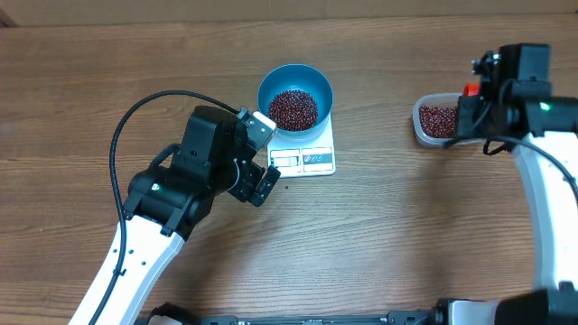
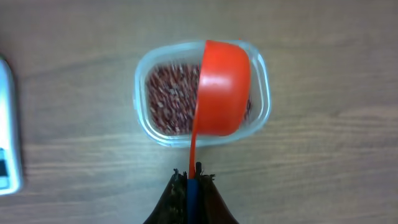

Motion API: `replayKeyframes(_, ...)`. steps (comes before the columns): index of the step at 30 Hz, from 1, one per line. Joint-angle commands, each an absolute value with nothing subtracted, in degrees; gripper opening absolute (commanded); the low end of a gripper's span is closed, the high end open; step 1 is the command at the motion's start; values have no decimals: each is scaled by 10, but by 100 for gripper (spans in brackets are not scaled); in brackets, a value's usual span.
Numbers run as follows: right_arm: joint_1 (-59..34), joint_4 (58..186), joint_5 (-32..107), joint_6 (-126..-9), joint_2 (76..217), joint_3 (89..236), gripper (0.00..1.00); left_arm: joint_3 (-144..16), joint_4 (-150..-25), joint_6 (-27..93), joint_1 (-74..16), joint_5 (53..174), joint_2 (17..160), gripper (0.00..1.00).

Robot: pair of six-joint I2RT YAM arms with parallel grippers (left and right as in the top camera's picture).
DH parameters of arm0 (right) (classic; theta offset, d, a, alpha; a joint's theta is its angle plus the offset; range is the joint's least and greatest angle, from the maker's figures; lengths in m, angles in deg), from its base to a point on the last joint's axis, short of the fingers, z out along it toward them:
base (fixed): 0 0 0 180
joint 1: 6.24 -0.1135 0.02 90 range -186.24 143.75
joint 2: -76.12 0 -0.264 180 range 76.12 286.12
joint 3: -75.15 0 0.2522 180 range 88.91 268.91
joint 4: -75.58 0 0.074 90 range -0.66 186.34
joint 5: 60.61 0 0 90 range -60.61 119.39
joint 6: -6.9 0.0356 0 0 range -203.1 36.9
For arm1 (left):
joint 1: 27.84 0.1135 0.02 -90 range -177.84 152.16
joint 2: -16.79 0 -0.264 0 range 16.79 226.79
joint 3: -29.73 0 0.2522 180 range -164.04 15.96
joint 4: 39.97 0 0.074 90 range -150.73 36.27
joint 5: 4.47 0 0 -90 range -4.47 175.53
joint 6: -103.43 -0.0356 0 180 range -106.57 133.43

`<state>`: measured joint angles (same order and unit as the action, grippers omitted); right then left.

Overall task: Scoop item into bowl and weigh 150g on scale
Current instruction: 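Move empty scoop with right gripper back to bean tub, then scoop a third load of beans with right gripper and lift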

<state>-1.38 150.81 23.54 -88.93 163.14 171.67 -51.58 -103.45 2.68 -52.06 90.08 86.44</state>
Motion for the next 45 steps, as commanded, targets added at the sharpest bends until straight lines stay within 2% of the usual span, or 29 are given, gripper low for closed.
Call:
replayKeyframes(1,-13,1513,187,-889,1677,1725,4,-529,-1032,18,-518,911,859,100)
replayKeyframes(21,-50,1486,82,-914,1802,1725,4,-529,-1032,18,-518,911,859,100)
replayKeyframes(31,-85,1485,87,-954,1827,1724,4,-529,-1032,18,-518,911,859,100)
replayKeyframes(45,-53,1479,294,-956,1831,1727,4,-529,-1032,19,-518,911,859,100)
